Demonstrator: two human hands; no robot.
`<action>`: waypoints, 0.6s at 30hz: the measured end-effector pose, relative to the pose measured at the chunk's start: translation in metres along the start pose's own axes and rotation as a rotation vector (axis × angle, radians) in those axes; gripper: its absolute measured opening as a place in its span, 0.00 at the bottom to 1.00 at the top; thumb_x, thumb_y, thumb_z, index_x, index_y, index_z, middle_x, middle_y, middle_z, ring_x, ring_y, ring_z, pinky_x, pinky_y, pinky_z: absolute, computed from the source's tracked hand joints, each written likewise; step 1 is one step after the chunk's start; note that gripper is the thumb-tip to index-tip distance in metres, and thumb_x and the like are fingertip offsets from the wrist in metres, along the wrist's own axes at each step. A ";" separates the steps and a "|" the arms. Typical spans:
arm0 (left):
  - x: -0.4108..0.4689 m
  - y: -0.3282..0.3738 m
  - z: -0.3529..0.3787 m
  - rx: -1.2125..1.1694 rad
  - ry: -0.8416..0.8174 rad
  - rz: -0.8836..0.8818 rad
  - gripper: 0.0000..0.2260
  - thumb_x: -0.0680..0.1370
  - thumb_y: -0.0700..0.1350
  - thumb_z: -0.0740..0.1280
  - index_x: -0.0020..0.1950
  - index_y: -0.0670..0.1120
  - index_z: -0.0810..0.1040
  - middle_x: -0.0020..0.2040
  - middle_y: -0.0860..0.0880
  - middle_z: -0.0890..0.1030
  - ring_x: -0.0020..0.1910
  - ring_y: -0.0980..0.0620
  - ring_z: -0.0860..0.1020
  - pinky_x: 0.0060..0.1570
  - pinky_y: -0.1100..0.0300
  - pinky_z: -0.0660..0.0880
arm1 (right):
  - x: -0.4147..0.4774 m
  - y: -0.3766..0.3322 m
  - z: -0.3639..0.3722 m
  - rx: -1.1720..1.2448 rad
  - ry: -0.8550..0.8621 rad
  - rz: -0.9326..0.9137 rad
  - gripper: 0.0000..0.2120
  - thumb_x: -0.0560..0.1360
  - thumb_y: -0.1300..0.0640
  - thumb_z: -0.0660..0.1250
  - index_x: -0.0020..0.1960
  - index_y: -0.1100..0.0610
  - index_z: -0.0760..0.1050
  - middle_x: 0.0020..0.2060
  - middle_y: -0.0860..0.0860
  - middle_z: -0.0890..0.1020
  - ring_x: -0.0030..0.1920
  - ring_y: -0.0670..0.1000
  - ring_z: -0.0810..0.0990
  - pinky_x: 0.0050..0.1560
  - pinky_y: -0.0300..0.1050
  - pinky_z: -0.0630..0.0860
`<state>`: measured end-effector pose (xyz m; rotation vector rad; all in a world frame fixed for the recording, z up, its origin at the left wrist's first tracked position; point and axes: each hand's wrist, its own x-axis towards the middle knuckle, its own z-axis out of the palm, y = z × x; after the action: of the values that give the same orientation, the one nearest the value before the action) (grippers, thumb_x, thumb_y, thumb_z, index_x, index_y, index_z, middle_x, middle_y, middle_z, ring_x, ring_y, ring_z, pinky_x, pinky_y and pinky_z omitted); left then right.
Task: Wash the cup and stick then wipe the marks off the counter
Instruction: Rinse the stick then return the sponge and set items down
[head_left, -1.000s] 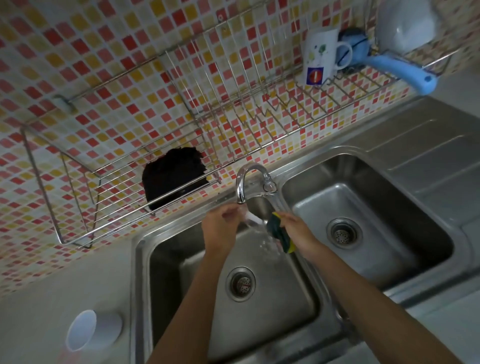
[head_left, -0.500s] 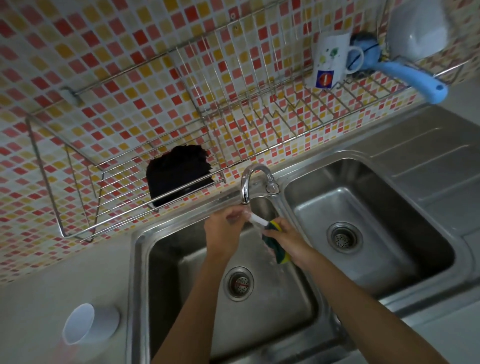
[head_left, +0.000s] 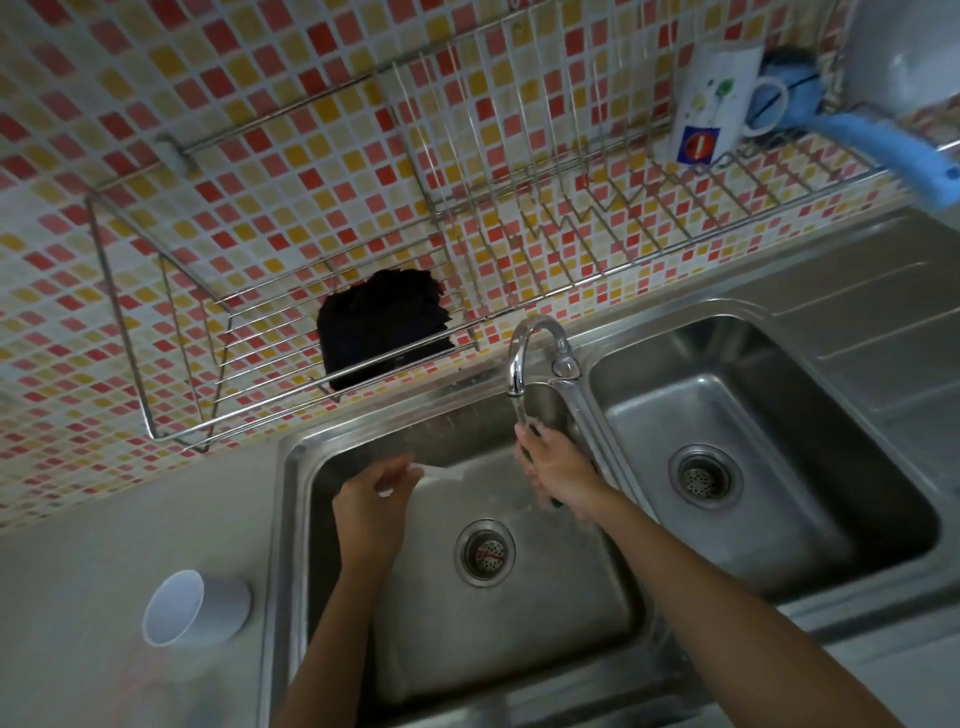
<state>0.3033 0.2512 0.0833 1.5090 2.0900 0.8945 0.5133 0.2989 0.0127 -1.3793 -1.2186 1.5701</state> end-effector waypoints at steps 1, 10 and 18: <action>-0.001 -0.003 -0.001 -0.007 -0.001 -0.005 0.10 0.74 0.44 0.72 0.54 0.46 0.84 0.47 0.51 0.85 0.44 0.59 0.80 0.44 0.76 0.68 | 0.001 -0.001 0.000 -0.055 0.022 -0.027 0.20 0.81 0.44 0.53 0.38 0.54 0.70 0.23 0.46 0.70 0.21 0.42 0.67 0.26 0.39 0.64; -0.011 -0.008 -0.003 -0.005 0.008 -0.002 0.07 0.73 0.42 0.73 0.51 0.46 0.85 0.43 0.55 0.83 0.40 0.67 0.77 0.41 0.83 0.67 | 0.038 -0.008 -0.018 -0.158 0.263 0.002 0.20 0.82 0.45 0.54 0.40 0.56 0.74 0.33 0.52 0.79 0.33 0.52 0.77 0.37 0.43 0.71; -0.019 -0.013 -0.013 -0.008 0.010 0.023 0.05 0.74 0.44 0.72 0.49 0.47 0.83 0.39 0.56 0.82 0.39 0.66 0.78 0.39 0.79 0.70 | 0.056 -0.036 -0.049 -0.144 0.263 -0.013 0.20 0.81 0.43 0.51 0.65 0.53 0.70 0.55 0.51 0.72 0.50 0.55 0.77 0.35 0.38 0.77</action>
<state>0.2926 0.2269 0.0831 1.5309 2.0771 0.9200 0.5484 0.3717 0.0300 -1.6088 -1.1927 1.2639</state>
